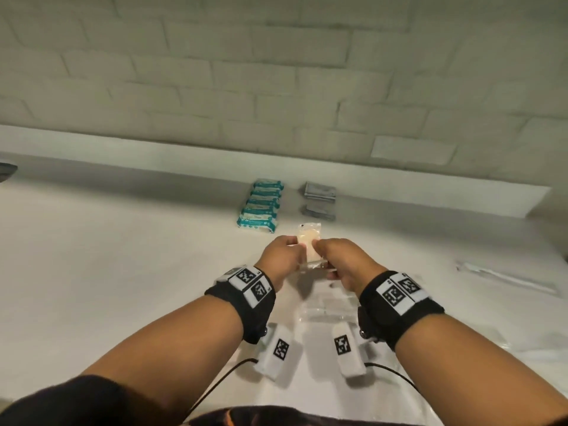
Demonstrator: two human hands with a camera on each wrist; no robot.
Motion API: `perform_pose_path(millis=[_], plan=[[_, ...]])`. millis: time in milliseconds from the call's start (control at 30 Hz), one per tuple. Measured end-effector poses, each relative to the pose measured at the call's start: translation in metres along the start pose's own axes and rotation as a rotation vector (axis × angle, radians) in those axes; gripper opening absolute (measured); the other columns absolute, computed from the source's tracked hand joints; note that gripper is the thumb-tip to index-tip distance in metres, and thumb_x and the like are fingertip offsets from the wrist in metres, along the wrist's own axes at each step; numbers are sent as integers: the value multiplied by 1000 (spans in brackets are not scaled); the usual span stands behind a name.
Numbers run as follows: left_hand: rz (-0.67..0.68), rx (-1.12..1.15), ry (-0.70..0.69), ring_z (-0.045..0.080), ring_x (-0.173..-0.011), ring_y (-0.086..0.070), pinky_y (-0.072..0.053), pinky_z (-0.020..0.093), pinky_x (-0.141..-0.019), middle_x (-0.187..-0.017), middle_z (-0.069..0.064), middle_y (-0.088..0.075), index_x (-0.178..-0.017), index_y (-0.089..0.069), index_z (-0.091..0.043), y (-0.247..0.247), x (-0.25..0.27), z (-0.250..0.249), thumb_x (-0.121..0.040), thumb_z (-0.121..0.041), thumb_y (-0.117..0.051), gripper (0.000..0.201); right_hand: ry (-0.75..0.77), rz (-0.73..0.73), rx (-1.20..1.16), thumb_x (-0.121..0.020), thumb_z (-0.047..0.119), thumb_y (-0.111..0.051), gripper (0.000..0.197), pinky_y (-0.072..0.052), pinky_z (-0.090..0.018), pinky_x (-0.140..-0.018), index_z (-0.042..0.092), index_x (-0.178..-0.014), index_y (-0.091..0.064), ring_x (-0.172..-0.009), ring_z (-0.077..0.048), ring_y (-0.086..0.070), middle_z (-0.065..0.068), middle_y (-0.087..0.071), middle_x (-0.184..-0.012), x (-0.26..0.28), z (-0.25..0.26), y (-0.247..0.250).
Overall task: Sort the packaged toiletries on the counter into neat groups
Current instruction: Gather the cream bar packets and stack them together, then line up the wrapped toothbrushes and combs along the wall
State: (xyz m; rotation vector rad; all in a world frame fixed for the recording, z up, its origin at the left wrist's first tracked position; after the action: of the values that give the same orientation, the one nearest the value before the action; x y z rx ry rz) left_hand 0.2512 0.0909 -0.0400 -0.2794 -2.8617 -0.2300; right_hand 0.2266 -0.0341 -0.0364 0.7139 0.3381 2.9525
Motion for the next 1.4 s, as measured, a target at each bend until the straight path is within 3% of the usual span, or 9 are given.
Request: perform_pose_path(millis=[167, 300, 500, 833, 933, 1067, 1167, 1300, 1400], plan=[[-18, -138, 43, 22, -62, -55, -48, 36, -70, -66, 10, -59, -70, -63, -12, -11, -56, 0, -88, -7, -52, 21, -23, -89, -16, -92, 23, -60, 24, -30, -24, -45, 9, -72, -58, -46, -18, -41, -8, -51, -63, -52, 1, 22], [-48, -253, 67, 34, -84, -68, -56, 42, -85, -84, 20, -70, -70, -64, -15, -14, -92, 0, -84, -14, -57, 16, -45, -147, 33, -87, 13, -63, 28, -28, -23, -40, 9, -61, -56, -42, -16, -41, -6, -49, -54, -84, 6, 31], [-119, -391, 27, 33, -101, -66, -53, 40, -91, -105, 19, -72, -103, -73, -5, -9, -117, -4, -84, -19, -57, 28, -62, -81, 222, -87, 14, -60, 45, -44, -23, -61, 11, -42, -56, -50, -13, -52, 1, -57, -44, -114, 12, 28], [-112, -405, 56, 38, -92, -65, -54, 39, -80, -94, 26, -70, -83, -73, 0, 1, -109, 4, -81, -16, -58, 23, -21, -134, 274, -71, 17, -72, 32, -53, -41, -81, 9, -43, -58, -68, -26, -62, -6, -61, -54, -121, 6, 27], [-96, -349, 81, 37, -92, -67, -56, 44, -84, -94, 25, -70, -84, -73, 0, 2, -109, 0, -75, -24, -62, 27, -1, -103, 304, -68, 22, -70, 20, -53, -43, -75, 10, -55, -62, -67, -28, -60, -10, -63, -63, -124, 11, 26], [-94, -242, 163, 27, -79, -60, -55, 39, -83, -84, 13, -61, -74, -56, -9, 17, -118, -11, -89, -33, -56, 28, -60, 11, 140, -94, 36, -53, 28, -35, -26, -48, 12, -81, -56, -56, -17, -50, -10, -60, -73, -114, 35, 37], [-22, -206, 257, 18, -63, -52, -49, 29, -66, -72, 7, -53, -74, -50, -12, -1, -38, 15, -95, -24, -52, 25, -159, 54, 93, -96, 50, -44, 38, -37, -25, -51, 13, -90, -50, -63, -22, -57, -13, -61, -82, -22, -13, 74], [49, -239, 266, 16, -59, -44, -40, 25, -57, -70, 5, -50, -78, -52, -12, 2, -16, 18, -95, -23, -53, 21, -29, 22, 204, -97, 40, -48, 37, -47, -33, -65, 8, -113, -58, -76, -29, -63, -13, -66, -95, -17, -3, 111], [208, -635, 168, 21, -63, -55, -41, 26, -59, -77, 10, -61, -81, -61, -9, -12, -6, 9, -93, -32, -53, 27, 47, -6, 401, -100, 31, -45, 32, -47, -31, -66, 9, -119, -57, -83, -24, -63, -13, -67, -106, -13, 13, 127]])
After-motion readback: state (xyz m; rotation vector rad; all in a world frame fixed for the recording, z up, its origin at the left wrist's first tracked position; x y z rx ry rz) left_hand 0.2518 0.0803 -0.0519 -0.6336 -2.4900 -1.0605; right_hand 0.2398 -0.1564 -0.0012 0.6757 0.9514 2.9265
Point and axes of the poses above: each hand's wrist, its own x-axis away from the middle knuckle, its own y-axis out of the back of the hand, z = x × y, the point moved 9 cm from there along -x, towards the middle knuckle
